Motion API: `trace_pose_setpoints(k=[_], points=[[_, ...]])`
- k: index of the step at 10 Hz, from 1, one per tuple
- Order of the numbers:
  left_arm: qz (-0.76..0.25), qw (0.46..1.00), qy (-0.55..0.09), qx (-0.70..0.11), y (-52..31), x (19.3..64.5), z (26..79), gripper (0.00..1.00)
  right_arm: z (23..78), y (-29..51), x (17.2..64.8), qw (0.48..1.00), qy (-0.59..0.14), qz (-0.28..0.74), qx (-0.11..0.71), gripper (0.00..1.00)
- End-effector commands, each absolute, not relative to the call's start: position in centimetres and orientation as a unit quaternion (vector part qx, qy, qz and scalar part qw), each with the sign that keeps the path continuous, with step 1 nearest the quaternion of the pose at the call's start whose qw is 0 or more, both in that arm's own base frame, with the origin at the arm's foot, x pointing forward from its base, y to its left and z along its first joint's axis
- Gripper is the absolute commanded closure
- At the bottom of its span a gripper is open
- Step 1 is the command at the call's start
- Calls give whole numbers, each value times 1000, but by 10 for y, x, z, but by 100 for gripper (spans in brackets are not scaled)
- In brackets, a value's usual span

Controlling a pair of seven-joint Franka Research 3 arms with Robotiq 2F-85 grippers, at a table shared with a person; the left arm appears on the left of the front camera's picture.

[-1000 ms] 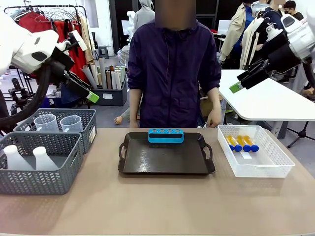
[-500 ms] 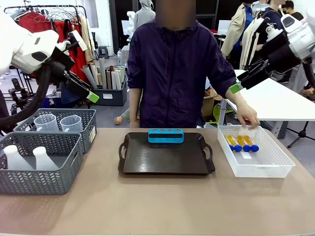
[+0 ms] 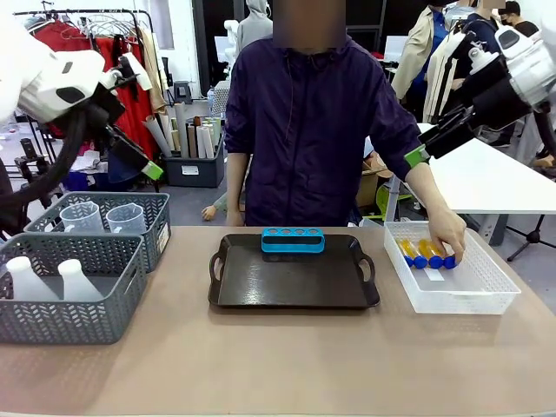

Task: Prepare the laboratory tools.
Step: Pick up one Large Measuring Cup and place it on the Handle tray.

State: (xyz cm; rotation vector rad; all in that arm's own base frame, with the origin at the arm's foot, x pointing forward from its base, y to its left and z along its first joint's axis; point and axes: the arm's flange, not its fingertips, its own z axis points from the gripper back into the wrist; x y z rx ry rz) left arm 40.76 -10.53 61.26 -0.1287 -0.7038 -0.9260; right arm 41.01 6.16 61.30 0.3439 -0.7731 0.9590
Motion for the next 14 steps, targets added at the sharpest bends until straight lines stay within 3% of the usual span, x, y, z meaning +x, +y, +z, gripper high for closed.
trace_pose_setpoints(k=[1,7,9,14], points=[[-403,869,-286,-33,-96,421,637,0,613,61,411,797,-366,450,168,0],[-267,930,-241,73,-7,474,642,0,613,61,411,797,-366,450,168,0],[-276,925,-257,42,-3,483,641,0,613,61,411,797,-366,450,168,0],[-276,928,-243,64,6,476,637,0,613,61,411,797,-366,450,168,0]])
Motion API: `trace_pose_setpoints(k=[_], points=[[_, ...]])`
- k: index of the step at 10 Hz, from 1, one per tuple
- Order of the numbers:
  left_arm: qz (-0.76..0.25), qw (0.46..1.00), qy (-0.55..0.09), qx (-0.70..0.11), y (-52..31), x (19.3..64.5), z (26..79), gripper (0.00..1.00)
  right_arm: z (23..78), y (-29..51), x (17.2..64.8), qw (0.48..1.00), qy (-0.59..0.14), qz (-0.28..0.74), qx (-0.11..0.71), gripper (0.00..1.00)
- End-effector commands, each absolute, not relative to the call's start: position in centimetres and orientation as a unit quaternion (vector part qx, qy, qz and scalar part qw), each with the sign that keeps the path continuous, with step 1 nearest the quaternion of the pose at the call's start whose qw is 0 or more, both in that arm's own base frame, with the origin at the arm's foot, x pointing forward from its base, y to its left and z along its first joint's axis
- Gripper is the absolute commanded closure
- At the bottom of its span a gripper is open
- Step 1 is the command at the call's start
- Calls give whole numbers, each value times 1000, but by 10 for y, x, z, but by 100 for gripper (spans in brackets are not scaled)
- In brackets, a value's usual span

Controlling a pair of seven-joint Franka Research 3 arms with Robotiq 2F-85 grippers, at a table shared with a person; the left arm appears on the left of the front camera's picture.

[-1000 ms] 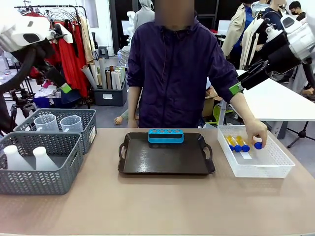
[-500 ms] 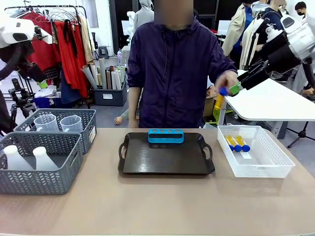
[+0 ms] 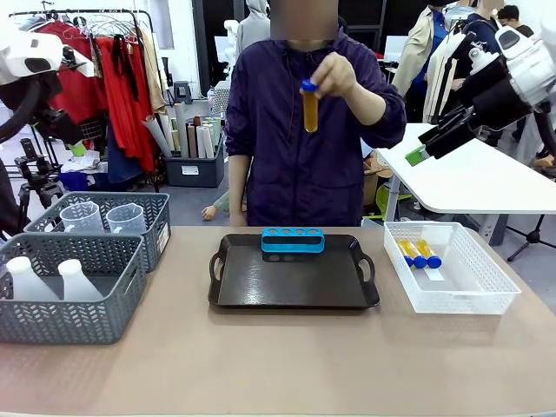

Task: Prepare the laboratory tools.
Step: Pick up one Large Measuring Cup and place it on the Handle tray.

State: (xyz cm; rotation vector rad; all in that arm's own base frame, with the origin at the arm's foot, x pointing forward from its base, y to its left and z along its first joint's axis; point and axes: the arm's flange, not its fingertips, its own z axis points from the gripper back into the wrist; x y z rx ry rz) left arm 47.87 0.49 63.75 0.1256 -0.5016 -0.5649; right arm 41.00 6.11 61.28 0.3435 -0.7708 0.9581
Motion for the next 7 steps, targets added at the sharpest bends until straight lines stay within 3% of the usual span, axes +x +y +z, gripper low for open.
trace_pose_setpoints(k=[1,2,7], points=[[-276,928,-244,61,5,479,637,0,613,61,411,797,-366,450,168,0],[-209,957,-192,62,16,498,629,0,613,61,411,797,-366,450,168,0],[-115,985,-130,13,92,576,568,0,613,61,411,797,-366,450,168,0]])
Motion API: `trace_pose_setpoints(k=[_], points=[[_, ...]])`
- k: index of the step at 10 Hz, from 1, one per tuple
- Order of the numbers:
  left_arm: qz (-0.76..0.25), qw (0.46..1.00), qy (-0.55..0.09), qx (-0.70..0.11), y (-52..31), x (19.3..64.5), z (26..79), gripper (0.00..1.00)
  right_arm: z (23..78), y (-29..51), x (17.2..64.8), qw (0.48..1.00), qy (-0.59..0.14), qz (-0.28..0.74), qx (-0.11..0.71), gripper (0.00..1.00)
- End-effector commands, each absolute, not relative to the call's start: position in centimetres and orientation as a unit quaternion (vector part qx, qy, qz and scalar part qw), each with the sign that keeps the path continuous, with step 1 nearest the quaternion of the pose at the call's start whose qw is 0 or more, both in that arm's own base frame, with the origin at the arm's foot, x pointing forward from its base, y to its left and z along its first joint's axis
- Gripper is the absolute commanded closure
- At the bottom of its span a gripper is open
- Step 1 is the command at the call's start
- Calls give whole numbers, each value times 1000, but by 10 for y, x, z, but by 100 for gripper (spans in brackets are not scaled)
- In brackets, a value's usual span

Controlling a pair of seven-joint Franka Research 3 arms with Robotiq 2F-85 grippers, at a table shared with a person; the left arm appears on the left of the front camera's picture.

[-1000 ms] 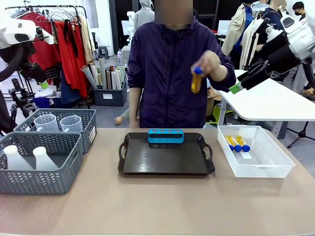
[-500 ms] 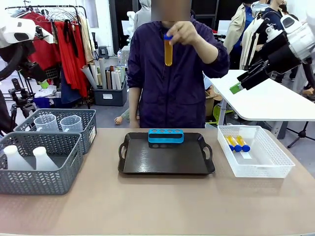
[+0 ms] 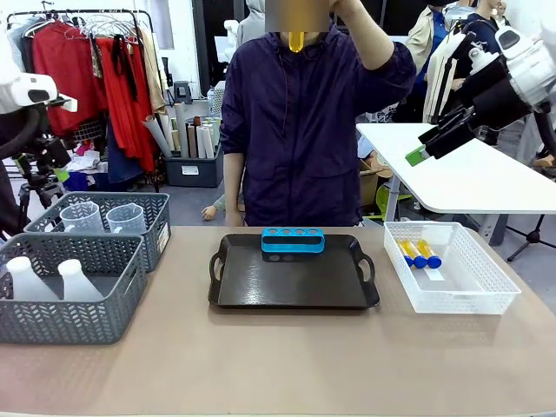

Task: Prepare the laboratory tools.
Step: Pick up one Large Measuring Cup and place it on the Handle tray.

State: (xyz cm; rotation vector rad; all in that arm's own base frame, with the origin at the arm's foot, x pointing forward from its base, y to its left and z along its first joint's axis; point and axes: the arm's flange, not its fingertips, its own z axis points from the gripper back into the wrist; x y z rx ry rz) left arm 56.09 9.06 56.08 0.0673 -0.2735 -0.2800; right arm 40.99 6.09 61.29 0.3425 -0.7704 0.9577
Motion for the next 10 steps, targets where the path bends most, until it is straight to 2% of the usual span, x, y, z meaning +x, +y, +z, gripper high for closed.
trace_pose_setpoints(k=[1,3,6,10], points=[[-123,984,-126,5,105,592,551,0,613,61,411,797,-366,450,168,0],[-110,991,-80,-12,119,621,514,0,613,61,411,797,-366,450,168,0],[-82,995,-43,-27,124,634,466,0,613,61,411,797,-366,450,168,0],[-94,994,-44,-20,124,631,450,0,613,61,411,797,-366,450,168,0]])
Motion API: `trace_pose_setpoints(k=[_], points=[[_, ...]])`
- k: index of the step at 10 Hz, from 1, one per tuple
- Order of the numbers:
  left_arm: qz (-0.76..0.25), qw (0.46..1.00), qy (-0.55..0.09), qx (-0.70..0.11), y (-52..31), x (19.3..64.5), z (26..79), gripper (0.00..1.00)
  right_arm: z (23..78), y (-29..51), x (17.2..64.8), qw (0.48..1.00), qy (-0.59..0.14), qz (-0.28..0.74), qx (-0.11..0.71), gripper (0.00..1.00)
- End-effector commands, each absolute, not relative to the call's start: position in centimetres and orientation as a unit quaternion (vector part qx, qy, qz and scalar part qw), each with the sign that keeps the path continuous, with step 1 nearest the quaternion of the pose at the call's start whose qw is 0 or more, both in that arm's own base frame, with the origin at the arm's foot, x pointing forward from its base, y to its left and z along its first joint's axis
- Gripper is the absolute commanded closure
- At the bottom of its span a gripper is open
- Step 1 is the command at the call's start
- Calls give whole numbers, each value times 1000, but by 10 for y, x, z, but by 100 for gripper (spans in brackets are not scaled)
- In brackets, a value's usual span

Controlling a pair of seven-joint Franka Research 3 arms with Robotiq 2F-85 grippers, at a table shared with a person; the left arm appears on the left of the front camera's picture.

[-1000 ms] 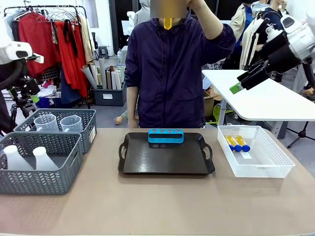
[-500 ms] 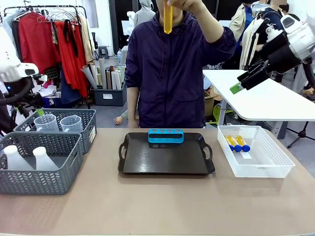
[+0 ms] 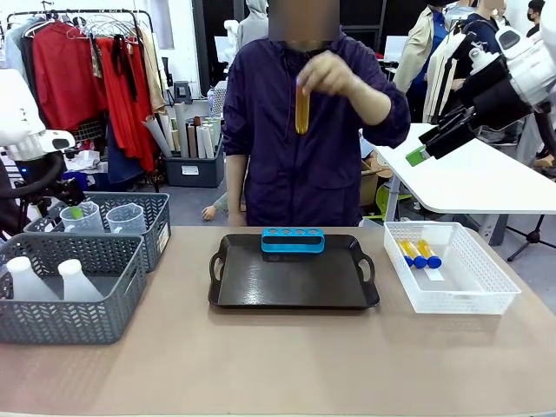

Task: Prepare the laboratory tools.
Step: Pick up one Large Measuring Cup and place it on the Handle tray.

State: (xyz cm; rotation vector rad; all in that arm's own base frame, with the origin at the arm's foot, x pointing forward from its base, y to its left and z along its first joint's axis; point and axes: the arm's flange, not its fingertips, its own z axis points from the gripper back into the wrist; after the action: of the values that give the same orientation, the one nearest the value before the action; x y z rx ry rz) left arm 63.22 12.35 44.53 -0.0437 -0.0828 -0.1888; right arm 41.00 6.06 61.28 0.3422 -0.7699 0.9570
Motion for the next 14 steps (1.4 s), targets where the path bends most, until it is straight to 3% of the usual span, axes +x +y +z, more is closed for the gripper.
trace_pose_setpoints(k=[1,10,14], points=[[-94,994,-44,-20,124,631,450,0,613,61,411,797,-366,450,168,0],[-97,995,-24,1,127,661,391,0,613,61,411,797,-366,450,168,0],[-107,994,-28,6,128,660,389,79,613,61,411,797,-366,450,168,0]])
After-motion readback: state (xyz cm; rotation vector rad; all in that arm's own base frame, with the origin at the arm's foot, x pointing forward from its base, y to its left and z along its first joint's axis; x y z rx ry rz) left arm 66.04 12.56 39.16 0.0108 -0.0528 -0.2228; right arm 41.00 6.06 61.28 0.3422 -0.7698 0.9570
